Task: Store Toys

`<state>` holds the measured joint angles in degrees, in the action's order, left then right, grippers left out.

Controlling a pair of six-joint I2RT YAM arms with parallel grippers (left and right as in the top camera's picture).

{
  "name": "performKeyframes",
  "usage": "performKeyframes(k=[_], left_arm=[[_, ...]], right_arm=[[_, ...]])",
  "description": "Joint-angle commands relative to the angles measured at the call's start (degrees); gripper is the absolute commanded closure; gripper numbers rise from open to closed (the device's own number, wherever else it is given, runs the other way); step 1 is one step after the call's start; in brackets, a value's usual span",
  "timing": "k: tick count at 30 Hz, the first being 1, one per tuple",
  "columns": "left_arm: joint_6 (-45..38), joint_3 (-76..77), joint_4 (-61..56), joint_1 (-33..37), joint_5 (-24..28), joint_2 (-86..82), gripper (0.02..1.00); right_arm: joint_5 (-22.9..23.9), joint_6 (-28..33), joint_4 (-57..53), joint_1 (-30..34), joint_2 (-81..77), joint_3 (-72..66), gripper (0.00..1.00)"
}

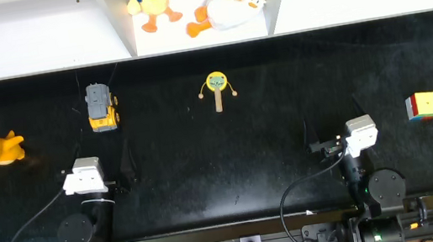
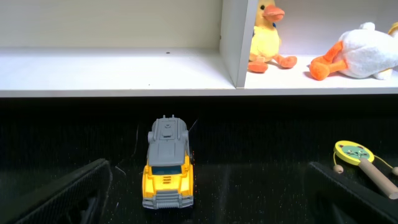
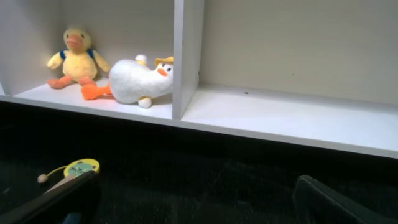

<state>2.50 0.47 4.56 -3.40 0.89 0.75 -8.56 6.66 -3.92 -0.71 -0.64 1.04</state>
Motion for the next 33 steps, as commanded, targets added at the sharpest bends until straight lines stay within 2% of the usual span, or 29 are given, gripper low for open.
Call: performKeyframes(k=[1,20,24,29,33], left_arm=[[-1.01,0.00,0.28,-0.11,0.33,-0.59,0.023],[-1.01,0.00,0.26,-0.11,0.31,-0.59,0.020],[-0.92,0.33,0.50,-0.11,-2.19,-0.59,0.020],[6.29,8.37,9.92,-0.09,-1.79,2.38,0.020],[9.99,19.43,24.94,0.42,-5.09,9.42,0.025]], right_arm=[[0.13,0.17,0.33,0.37,0.44,-0.79,0.005],[0.13,0.17,0.33,0.37,0.44,-0.79,0.005],[0.13,0.17,0.33,0.37,0.44,-0.79,0.005],[0.13,0.17,0.33,0.37,0.44,-0.79,0.005],[0.13,0.17,0.31,0.37,0.44,-0.79,0.005]])
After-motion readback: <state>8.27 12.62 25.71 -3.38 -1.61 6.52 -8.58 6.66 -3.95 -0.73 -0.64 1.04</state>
